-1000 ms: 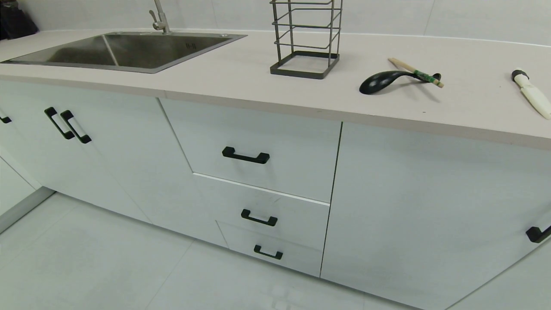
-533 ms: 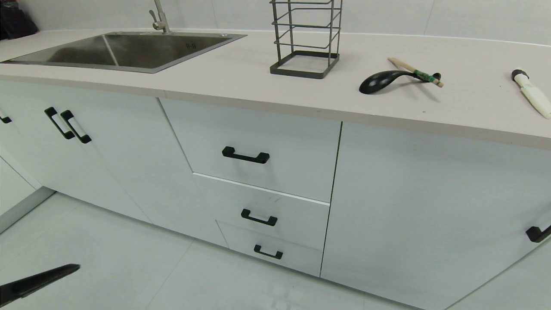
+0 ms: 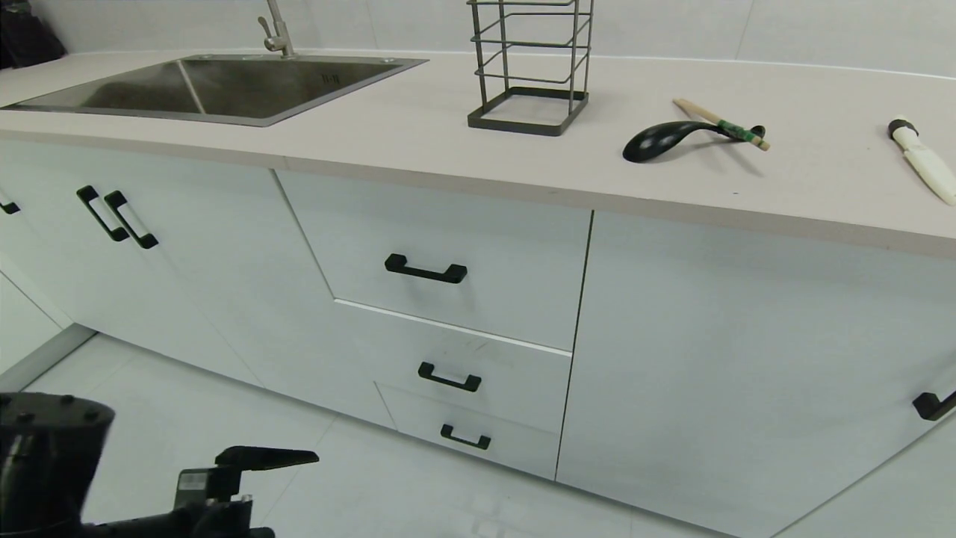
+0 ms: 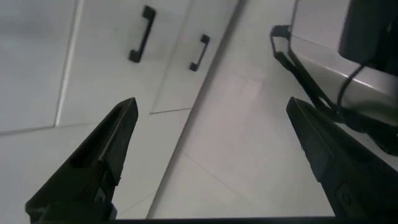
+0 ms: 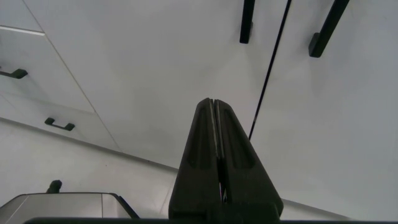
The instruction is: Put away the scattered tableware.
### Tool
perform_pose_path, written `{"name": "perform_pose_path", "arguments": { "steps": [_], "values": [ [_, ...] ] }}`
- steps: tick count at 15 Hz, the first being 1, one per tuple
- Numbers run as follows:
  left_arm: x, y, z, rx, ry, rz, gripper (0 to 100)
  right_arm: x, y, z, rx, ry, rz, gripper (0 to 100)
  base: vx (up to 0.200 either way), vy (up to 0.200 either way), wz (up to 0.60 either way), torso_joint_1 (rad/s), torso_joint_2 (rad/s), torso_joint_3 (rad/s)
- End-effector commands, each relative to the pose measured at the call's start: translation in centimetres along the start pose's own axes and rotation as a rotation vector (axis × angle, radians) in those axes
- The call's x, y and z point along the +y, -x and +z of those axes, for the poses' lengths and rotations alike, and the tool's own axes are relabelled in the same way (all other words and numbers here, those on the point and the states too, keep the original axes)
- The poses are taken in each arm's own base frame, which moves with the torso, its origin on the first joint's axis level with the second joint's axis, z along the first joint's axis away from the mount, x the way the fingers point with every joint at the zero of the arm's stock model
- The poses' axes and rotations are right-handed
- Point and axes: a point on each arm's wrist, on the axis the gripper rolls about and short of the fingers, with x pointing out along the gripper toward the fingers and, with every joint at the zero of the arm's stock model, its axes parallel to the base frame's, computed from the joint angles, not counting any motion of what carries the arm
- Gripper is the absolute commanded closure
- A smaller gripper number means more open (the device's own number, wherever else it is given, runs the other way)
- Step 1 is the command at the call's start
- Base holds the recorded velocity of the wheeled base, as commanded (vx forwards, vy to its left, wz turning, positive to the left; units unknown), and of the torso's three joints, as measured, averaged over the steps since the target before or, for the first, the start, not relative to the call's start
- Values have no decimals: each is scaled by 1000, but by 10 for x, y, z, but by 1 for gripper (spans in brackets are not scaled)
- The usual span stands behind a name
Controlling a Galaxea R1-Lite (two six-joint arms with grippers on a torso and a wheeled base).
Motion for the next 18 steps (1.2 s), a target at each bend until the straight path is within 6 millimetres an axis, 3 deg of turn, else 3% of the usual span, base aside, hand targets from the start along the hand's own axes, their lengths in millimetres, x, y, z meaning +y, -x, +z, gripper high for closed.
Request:
{"name": "perform_pose_path", "arguments": {
  "steps": [1,8,11,18],
  "values": [
    [7,-32,-6,62,20,-105,0,0,0,0,0,0,0,100,0,0,0,0,0,0],
    [59,-112,-8,80,-105,-172,0,0,0,0,0,0,0,100,0,0,0,0,0,0],
    [67,-139,-12,88,-123,-205,0,0,0,0,0,0,0,100,0,0,0,0,0,0],
    [83,-168,-25,91,-106,-102,0,0,0,0,0,0,0,100,0,0,0,0,0,0]
  ]
}}
